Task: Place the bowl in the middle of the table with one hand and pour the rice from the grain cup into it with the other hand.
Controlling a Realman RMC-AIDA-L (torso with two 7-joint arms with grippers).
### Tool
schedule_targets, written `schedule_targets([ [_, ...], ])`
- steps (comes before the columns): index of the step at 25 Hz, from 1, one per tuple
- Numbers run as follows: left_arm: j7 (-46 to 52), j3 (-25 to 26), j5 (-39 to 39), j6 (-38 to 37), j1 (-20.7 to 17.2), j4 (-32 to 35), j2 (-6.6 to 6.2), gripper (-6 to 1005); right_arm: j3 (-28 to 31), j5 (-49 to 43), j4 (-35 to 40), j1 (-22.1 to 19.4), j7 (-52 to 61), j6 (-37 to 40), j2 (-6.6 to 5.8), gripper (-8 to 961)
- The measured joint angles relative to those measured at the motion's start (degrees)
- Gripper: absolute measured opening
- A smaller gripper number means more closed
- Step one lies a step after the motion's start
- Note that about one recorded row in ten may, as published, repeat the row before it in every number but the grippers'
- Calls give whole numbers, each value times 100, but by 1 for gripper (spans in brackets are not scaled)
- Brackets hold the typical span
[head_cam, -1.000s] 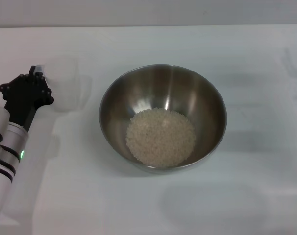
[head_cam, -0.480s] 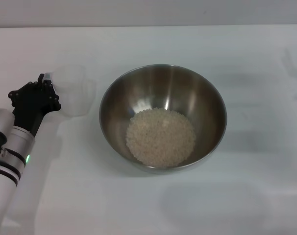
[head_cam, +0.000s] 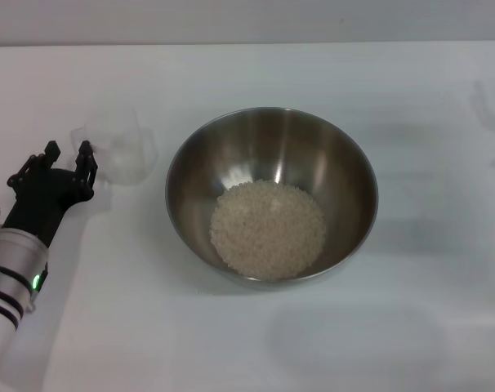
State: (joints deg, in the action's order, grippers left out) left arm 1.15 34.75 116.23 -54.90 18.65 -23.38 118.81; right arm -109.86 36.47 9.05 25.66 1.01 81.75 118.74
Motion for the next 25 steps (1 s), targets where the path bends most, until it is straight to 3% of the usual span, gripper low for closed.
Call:
schedule_targets([
  [8,29,-177,4,-368,-229,26,-6,545,24,0,-19,5,-38,-39,0,774],
  [10,31,-312,6,-765,-404,27,-6,626,34,0,-20,7,-40,-45,0,774],
  [14,32,-442,5,-1331,-595,27,-1,705,21,0,-17,-2,-40,-41,0,774],
  [15,31,-568,5,-1880,-698,30,12,703,-7,0,-7,-10,-15,-51,3,774],
  [18,-8,-703,6,-2455,-722,41,17,697,-97,0,4,-11,15,-130,10,774],
  [25,-29,-692,4,-2862,-519,47,5,697,-326,4,94,5,35,-363,44,774],
])
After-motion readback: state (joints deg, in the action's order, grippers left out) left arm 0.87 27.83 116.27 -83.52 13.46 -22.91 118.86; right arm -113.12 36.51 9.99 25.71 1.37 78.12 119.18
